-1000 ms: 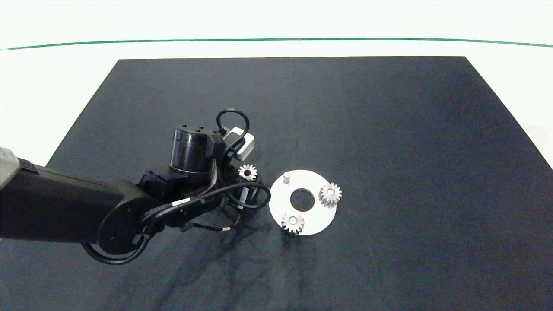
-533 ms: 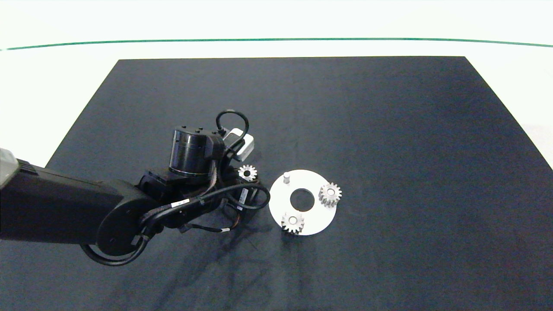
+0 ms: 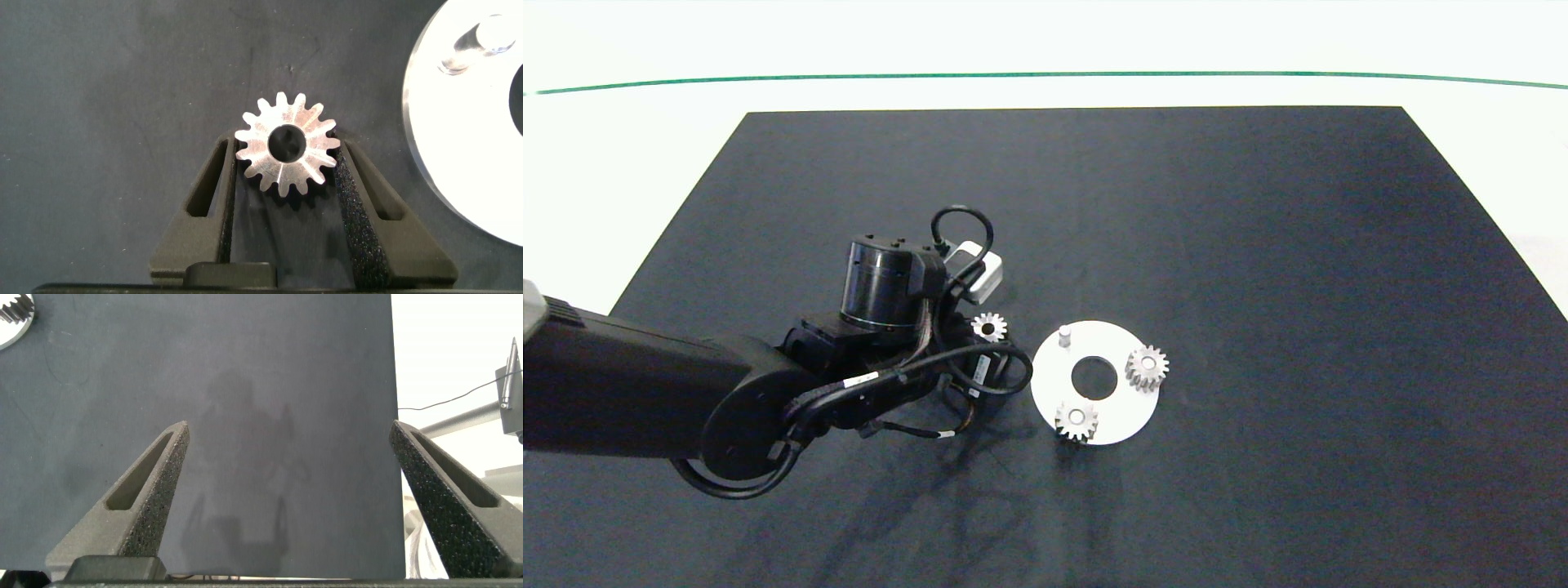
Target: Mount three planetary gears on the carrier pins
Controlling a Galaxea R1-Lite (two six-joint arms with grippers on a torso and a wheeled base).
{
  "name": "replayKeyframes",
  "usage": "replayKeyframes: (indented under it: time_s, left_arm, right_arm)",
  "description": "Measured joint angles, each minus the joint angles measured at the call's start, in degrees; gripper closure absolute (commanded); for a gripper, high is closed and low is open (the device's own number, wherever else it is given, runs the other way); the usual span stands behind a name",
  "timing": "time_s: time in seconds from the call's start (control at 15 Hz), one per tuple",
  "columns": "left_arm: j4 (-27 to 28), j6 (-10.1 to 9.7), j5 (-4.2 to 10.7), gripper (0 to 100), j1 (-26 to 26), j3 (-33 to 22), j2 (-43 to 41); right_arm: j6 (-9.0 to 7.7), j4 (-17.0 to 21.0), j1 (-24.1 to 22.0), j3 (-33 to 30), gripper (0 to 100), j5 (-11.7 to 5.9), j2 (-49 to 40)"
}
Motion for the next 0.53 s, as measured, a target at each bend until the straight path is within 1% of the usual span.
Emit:
replayKeyframes:
  time_s: [0.33, 0.53]
  left_arm:
    - [0.9, 0.16, 0.02, 100, -0.6, -1.0, -1.3]
    - [1.8, 0.11, 0.09, 100, -2.2, -1.4, -2.2]
  right_arm:
    - [0.01, 0.0, 0.0, 0.0, 0, -0.01, 0.0]
    - [0.01, 0.0, 0.0, -0.5, 0, -0.01, 0.2]
